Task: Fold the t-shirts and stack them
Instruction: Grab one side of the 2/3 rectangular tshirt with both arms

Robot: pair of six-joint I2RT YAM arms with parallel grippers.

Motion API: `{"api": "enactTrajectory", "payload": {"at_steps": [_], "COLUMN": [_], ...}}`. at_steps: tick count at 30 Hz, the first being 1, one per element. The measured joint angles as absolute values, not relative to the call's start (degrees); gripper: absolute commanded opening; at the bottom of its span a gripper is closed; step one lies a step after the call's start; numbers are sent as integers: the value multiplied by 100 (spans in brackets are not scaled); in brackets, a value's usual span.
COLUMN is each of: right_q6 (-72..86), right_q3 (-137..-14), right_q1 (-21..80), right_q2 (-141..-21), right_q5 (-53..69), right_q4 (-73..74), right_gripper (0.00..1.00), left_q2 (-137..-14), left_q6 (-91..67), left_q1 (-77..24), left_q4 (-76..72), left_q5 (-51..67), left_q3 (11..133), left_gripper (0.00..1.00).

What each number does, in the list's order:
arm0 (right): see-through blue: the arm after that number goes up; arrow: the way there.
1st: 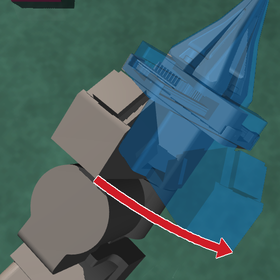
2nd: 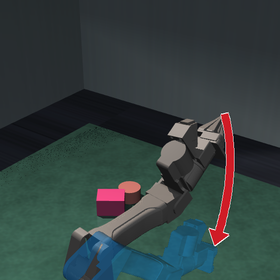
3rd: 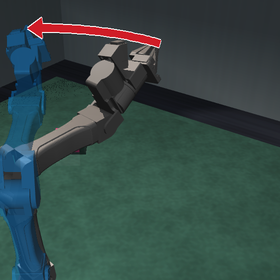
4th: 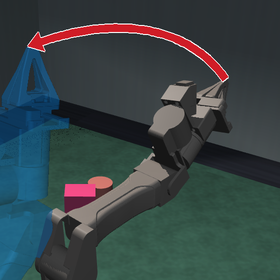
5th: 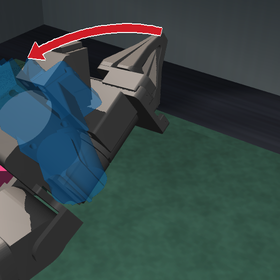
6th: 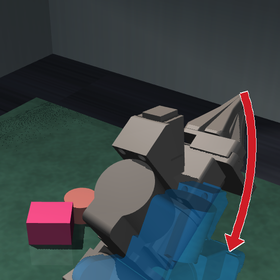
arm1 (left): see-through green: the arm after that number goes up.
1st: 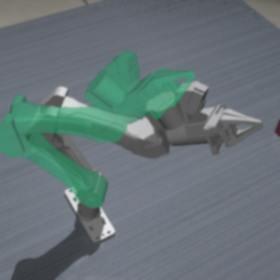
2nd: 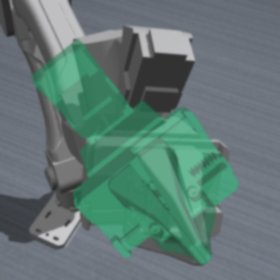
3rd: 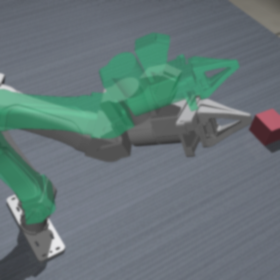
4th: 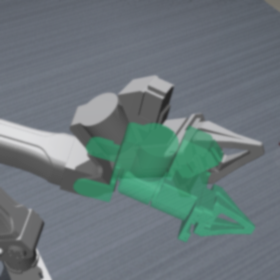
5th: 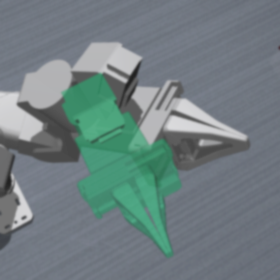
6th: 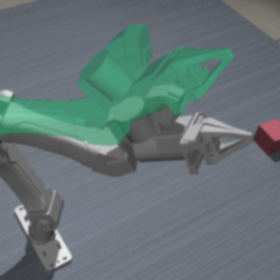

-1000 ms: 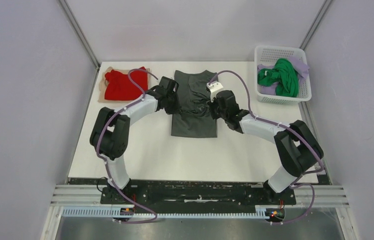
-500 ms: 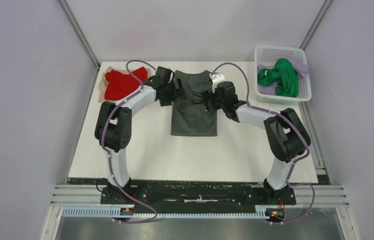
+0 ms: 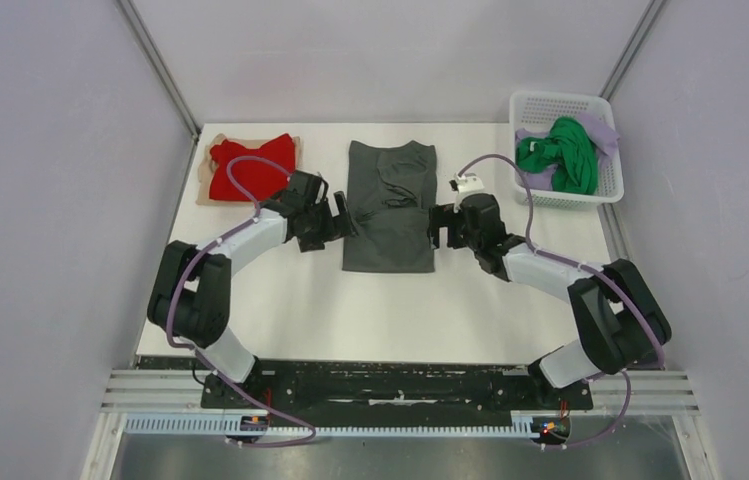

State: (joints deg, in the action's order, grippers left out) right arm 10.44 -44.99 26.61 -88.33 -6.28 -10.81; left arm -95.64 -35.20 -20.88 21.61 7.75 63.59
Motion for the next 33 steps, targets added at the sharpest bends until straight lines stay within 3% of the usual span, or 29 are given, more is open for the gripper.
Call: {"api": "enactTrajectory", "payload": {"at_steps": [5, 10, 14, 19, 33], "right_q6": [1431, 1767, 1959, 2106, 2290], "right_q3": [-3621, -3094, -2915, -2821, -2842], "right_q1": [2639, 2639, 2639, 2639, 2639], "right_q2": [-8318, -8248, -8250, -8256, -8630], "right_q5": [-97, 685, 1076, 1264, 1448], "right_q4": [-1109, -1247, -1406, -1535, -2034], "right_gripper": [98, 83, 71, 66, 53], "left_q2": [-9107, -8844, -8805, -8947, -9299], "left_q6": [-3553, -3669, -3712, -3743, -3815], "left_q1": [-2097, -2099, -2115, -2139, -2196], "left_q4": [2056, 1765, 1437, 1208, 851], "left_q5": [862, 1015, 1096, 1260, 1621], "left_q3": [5321, 4727, 4556, 4536, 4558], "left_gripper": [100, 98, 87, 64, 43]}}
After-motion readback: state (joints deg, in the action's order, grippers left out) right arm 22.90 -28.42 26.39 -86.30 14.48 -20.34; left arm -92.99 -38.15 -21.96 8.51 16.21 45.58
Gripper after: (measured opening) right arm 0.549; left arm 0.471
